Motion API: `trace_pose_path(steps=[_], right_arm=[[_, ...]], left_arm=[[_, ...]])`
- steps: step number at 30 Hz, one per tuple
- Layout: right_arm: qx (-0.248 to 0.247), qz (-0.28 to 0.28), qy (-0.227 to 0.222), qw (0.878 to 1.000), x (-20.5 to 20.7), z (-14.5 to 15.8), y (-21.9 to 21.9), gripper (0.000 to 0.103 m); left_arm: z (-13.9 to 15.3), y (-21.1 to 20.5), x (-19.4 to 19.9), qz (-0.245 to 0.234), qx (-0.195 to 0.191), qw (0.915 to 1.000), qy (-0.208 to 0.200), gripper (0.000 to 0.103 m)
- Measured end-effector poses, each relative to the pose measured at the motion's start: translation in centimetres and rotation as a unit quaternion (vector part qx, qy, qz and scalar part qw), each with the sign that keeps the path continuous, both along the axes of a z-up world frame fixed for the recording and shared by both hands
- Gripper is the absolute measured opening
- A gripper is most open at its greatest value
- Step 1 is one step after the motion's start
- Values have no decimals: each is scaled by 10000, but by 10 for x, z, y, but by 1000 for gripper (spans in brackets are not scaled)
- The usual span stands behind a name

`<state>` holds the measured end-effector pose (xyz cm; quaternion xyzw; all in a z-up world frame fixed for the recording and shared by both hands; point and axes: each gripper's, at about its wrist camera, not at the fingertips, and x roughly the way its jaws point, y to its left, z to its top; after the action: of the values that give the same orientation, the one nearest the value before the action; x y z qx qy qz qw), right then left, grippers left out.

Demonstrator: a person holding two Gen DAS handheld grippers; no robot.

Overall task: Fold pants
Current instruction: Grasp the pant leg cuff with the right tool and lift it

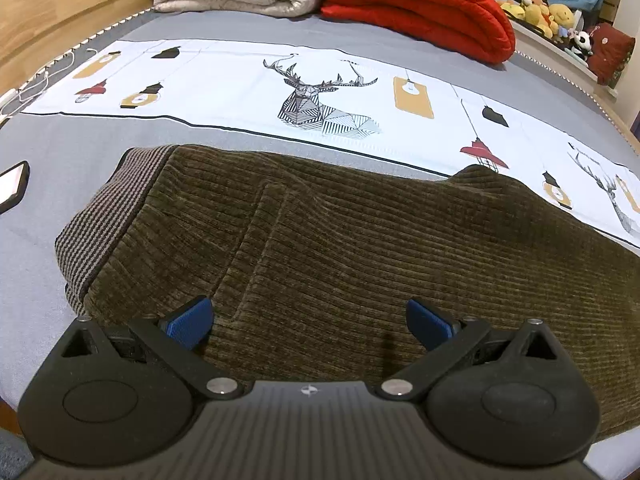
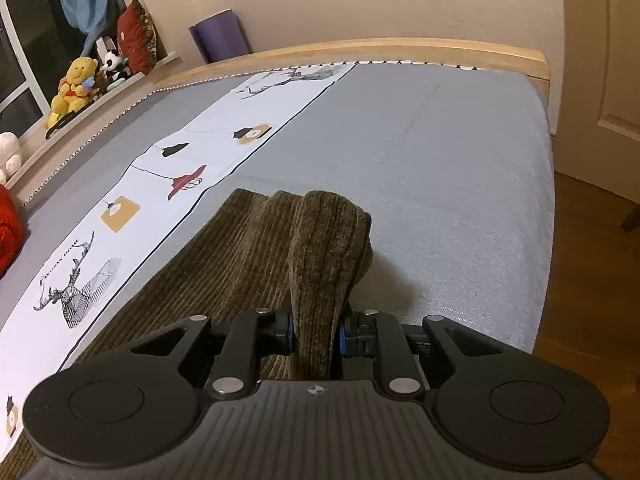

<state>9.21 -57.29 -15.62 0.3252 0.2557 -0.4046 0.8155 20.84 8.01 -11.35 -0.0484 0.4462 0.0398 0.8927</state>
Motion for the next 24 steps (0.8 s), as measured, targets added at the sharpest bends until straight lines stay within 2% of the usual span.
trace_pose_path(steps=[12, 14, 16, 17, 19, 21, 22, 24], right_arm=[[266, -48, -228, 9994, -14, -9, -13, 19], [195, 52, -281, 9994, -7, 2, -5, 18], [-7, 400, -372, 9985, 2, 23, 10, 17], [-257, 701, -395, 9964, 11, 38, 25, 17], [-662, 1291, -518, 9881, 27, 66, 56, 17], [-1127, 2012, -675, 9707, 45, 92, 103, 17], [-1361, 2393, -732, 9586, 53, 102, 129, 17], [-1898, 3381, -745, 9188, 64, 110, 196, 17]], left_arm=[[0, -5, -1, -49, 64, 10000, -8, 103], [1, -5, 0, -51, 83, 10000, -18, 103], [3, -6, 2, -28, 63, 10000, -37, 103], [4, -5, 3, -12, 35, 10000, -52, 103], [7, -4, 3, 23, 3, 10000, -93, 103], [8, -5, 2, 35, 74, 9999, -149, 103], [7, -5, 2, 39, 137, 9998, -158, 103], [4, -3, 1, 53, 177, 9998, -124, 103]])
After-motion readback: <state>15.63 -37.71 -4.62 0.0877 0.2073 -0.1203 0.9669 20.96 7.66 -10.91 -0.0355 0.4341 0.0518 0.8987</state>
